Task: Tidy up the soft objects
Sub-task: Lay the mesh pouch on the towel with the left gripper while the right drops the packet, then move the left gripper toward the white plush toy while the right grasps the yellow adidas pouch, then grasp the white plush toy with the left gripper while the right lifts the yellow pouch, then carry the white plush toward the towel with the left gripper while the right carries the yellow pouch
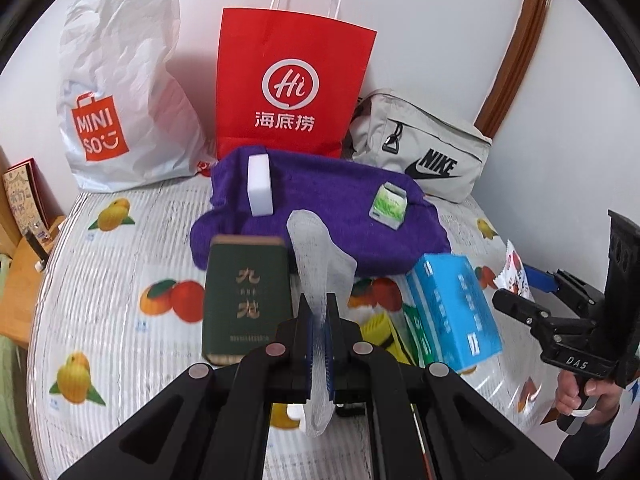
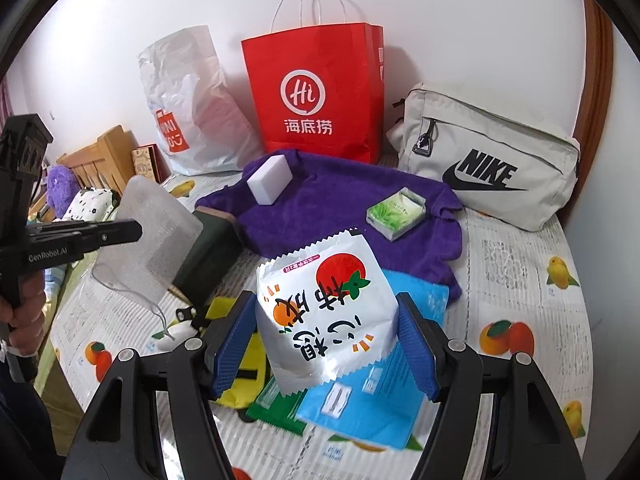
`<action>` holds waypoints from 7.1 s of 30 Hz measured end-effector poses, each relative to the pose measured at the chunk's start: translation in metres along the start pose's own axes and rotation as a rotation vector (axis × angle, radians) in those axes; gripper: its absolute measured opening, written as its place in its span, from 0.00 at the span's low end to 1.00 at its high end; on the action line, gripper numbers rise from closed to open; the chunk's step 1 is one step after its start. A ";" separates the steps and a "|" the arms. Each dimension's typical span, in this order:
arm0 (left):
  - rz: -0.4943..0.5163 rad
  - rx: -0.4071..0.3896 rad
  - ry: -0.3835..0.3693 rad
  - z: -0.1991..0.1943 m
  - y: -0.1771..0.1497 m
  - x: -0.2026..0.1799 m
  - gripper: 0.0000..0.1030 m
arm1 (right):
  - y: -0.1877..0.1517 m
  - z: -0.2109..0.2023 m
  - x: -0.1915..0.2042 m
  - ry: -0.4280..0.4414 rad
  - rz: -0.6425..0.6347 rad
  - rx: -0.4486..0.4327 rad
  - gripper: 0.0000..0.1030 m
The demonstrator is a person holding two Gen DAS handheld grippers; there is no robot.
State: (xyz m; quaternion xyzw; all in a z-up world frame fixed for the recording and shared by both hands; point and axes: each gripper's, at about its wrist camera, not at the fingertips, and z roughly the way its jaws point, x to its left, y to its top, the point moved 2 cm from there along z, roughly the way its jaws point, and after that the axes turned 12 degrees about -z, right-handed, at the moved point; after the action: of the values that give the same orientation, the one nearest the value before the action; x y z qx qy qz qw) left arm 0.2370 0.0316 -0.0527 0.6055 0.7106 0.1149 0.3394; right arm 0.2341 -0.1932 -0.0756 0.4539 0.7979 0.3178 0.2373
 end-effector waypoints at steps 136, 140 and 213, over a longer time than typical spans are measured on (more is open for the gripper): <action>-0.173 0.128 0.114 0.034 -0.080 0.071 0.64 | -0.027 0.077 0.089 0.189 -0.066 0.184 0.66; -0.135 0.166 0.105 0.049 -0.087 0.057 0.64 | -0.027 0.059 0.080 0.190 -0.033 0.149 0.66; -0.006 -0.052 -0.058 -0.038 -0.032 -0.014 0.21 | -0.023 -0.035 0.012 0.091 0.120 -0.005 0.66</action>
State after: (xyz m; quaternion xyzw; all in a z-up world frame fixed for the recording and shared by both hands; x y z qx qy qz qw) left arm 0.1891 0.0203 -0.0381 0.5974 0.6991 0.1147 0.3759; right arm 0.1916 -0.2015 -0.0698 0.4857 0.7783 0.3536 0.1825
